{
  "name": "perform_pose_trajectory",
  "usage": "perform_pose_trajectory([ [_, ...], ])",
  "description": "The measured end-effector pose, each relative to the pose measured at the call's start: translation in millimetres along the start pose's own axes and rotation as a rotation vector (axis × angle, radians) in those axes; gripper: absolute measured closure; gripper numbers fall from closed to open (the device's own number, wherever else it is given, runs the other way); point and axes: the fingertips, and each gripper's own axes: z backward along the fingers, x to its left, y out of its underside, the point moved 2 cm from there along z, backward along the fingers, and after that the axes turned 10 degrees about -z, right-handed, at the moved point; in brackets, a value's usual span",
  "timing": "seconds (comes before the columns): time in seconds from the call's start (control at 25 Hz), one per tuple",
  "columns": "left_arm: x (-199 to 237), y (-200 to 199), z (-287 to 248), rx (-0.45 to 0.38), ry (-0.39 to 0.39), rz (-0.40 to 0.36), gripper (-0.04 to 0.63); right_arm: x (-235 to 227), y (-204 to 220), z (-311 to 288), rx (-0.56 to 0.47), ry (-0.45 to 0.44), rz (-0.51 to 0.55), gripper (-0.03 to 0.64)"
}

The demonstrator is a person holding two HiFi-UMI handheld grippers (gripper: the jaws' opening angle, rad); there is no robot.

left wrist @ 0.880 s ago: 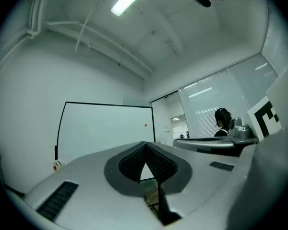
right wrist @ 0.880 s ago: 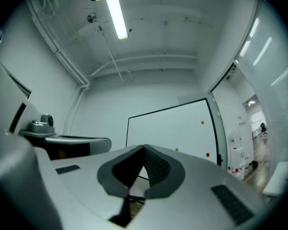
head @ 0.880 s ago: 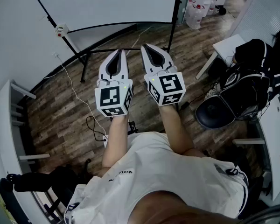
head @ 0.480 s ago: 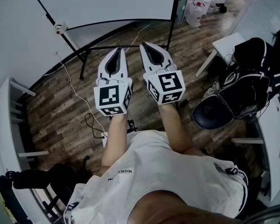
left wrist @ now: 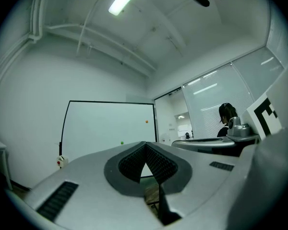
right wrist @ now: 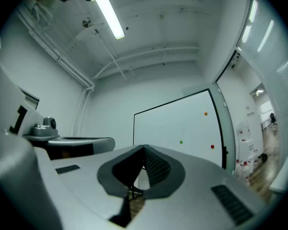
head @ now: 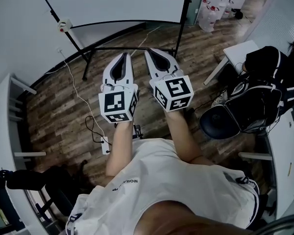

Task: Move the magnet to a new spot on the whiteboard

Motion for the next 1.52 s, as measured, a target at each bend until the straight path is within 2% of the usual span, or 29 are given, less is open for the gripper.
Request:
perform_pose_trajectory([
  [0.12,-8,6,3,-0.001,-0.04,0.004,0.594,-12,8,4,0.008,-0.013,-0.02,0.604],
  [0.56,-14,28,-56,0.018,-0.017,0.004,0.592,-68,13,-22,-0.006,0.022,-0.037,0.604],
  [0.96,34,53,-169,0.01,0.032,0.031,0.592,-124,4,-122,-0.029,0.084,0.001,0.604],
  [1.52,122,72,-292,-0.015,0.083,0.048,0.592,-164,-3,-260,-0.041,0.145,0.021,0.604],
])
